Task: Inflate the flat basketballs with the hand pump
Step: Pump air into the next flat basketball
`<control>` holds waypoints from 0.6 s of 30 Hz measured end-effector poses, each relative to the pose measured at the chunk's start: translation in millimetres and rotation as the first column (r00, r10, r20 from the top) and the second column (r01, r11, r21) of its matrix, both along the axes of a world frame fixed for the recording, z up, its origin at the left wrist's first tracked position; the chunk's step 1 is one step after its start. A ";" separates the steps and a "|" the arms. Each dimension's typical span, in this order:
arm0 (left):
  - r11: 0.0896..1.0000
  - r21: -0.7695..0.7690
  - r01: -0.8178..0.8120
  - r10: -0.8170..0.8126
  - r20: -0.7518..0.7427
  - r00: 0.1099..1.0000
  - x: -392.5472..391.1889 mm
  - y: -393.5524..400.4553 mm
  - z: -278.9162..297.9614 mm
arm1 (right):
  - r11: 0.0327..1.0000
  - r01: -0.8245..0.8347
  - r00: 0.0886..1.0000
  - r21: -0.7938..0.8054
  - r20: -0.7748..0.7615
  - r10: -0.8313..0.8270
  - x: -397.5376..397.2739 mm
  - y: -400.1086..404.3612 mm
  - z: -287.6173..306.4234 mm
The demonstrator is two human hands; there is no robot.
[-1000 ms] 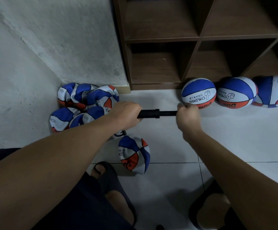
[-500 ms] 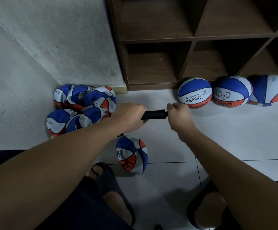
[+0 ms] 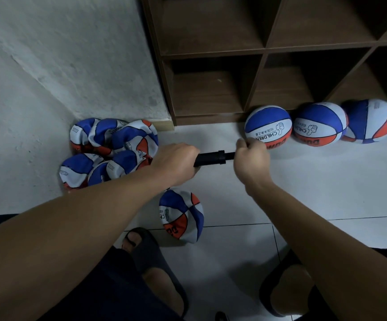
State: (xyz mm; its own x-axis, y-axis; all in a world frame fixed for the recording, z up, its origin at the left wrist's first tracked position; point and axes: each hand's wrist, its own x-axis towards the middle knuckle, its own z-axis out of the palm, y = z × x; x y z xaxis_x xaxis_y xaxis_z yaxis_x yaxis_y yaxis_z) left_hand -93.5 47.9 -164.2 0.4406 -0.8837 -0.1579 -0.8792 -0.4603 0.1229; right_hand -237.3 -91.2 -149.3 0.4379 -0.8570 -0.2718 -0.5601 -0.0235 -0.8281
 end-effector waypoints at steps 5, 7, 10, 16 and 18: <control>0.998 0.029 0.058 -0.059 0.035 0.998 -3.5 -2.4 1.4 | 0.992 -0.079 0.997 0.103 -0.004 0.080 1.2 14.5 -7.6; 0.997 0.033 0.072 -0.074 0.042 0.996 -0.6 -1.9 4.9 | 0.988 -0.078 0.997 0.131 -0.005 0.080 1.4 12.7 -8.6; 0.997 0.025 0.079 -0.080 0.041 0.996 0.6 -2.1 8.6 | 0.984 -0.090 0.996 0.156 -0.012 0.093 1.1 8.9 -7.4; 1.000 0.016 -0.012 0.011 0.064 0.998 25.3 12.6 5.1 | 0.999 0.025 1.000 -0.034 -0.012 -0.025 -14.2 -32.6 -7.3; 0.998 0.038 -0.046 0.044 0.052 0.998 34.1 18.8 2.6 | 0.996 0.090 0.996 -0.014 -0.003 -0.090 -21.7 -47.1 -8.6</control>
State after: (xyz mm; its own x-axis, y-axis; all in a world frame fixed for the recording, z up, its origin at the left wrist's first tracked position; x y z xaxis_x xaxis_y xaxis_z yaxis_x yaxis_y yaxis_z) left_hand -59.4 66.7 -161.7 0.4879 -0.8565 -0.1683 -0.8624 -0.5028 0.0593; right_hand -259.0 -138.4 -157.8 0.3577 -0.8965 -0.2614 -0.5633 0.0161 -0.8261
